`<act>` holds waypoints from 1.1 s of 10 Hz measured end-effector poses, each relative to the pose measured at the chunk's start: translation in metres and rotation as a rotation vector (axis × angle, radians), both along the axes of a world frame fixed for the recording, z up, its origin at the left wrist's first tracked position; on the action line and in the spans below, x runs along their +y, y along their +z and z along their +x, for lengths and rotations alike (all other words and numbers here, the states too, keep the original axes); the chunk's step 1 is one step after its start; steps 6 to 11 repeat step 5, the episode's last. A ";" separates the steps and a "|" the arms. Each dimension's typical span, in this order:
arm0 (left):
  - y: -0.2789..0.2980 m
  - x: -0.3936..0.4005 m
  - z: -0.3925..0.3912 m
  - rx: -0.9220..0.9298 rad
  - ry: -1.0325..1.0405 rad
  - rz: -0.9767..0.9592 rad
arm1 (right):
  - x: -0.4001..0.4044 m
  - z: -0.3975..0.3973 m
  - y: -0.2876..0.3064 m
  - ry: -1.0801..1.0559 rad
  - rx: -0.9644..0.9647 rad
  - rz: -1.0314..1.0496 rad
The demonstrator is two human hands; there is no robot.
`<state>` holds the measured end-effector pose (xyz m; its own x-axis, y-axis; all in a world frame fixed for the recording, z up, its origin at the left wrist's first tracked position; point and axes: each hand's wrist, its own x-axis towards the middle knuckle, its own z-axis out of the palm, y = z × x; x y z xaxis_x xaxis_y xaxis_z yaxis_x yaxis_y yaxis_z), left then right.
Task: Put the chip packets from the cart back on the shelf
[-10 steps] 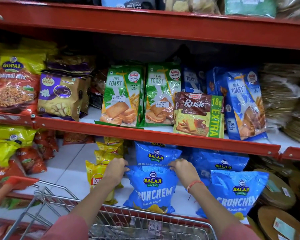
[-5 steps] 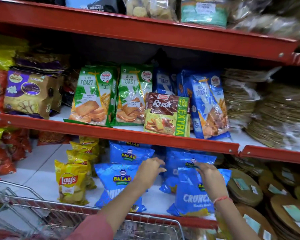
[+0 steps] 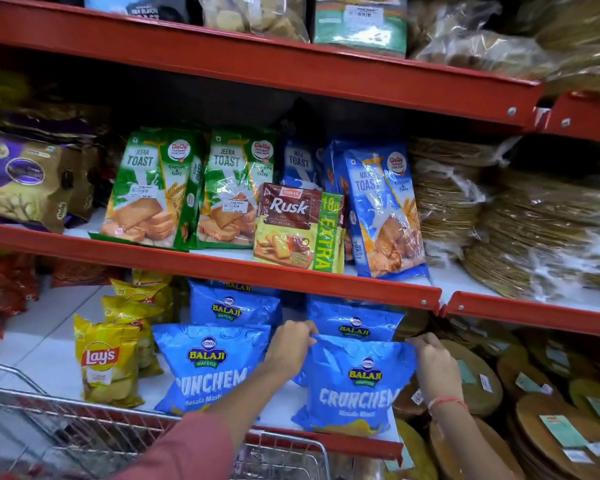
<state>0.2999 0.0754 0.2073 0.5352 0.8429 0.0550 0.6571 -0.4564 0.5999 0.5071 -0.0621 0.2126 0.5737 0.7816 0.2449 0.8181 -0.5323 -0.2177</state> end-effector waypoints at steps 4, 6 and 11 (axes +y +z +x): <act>0.017 -0.009 -0.023 0.024 -0.032 0.077 | -0.003 -0.023 0.013 0.010 -0.051 0.047; 0.038 -0.013 -0.042 -0.096 -0.045 0.216 | -0.010 -0.033 0.049 0.068 -0.079 0.260; 0.038 -0.013 -0.042 -0.096 -0.045 0.216 | -0.010 -0.033 0.049 0.068 -0.079 0.260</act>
